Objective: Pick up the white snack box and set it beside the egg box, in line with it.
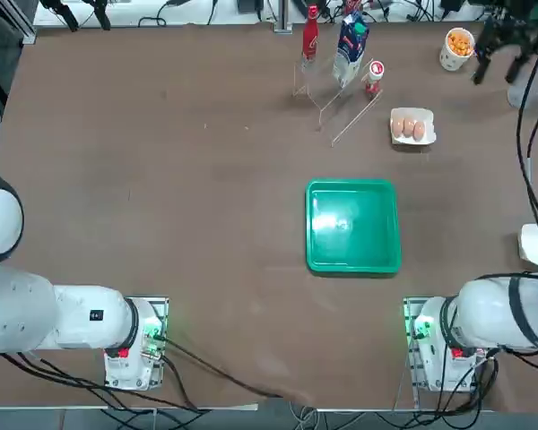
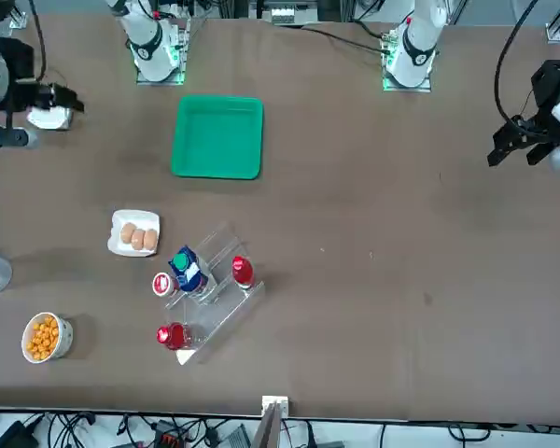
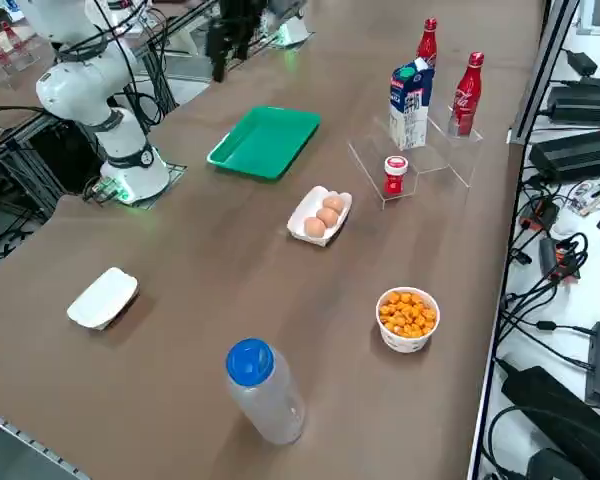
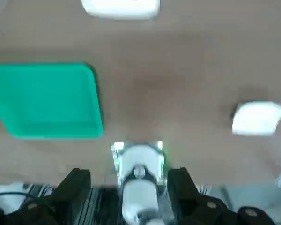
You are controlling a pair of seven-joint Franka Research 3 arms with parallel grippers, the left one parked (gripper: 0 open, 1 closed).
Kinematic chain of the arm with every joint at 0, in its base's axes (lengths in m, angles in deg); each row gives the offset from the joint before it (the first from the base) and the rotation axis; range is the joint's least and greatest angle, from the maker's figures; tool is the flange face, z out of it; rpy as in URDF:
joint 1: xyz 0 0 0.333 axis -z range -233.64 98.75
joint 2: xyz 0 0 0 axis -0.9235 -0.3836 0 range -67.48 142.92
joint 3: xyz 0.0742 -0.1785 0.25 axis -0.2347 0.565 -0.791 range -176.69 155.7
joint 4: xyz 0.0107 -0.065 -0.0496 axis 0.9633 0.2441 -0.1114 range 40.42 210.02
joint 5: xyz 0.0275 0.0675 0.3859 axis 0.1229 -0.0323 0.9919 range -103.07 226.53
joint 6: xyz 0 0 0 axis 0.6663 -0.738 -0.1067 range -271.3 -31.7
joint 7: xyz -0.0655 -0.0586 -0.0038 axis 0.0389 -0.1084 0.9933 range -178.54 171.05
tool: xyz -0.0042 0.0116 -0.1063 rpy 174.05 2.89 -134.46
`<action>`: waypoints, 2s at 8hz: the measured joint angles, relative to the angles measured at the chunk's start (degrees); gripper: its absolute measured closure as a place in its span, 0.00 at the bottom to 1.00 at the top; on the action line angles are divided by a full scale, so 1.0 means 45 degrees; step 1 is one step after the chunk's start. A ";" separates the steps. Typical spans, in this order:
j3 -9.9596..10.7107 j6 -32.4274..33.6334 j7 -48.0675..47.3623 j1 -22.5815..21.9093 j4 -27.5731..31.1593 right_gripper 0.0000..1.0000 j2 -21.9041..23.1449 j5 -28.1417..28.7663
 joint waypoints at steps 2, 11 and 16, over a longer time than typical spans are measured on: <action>0.0082 0.0074 0.0625 0.2200 0.0854 0.00 -0.0316 -0.0295; 0.0144 -1.1879 0.5304 0.8948 1.0472 0.00 0.0150 -0.0959; 0.0132 -1.4265 0.5740 0.9360 1.0497 0.01 -0.1381 -0.1256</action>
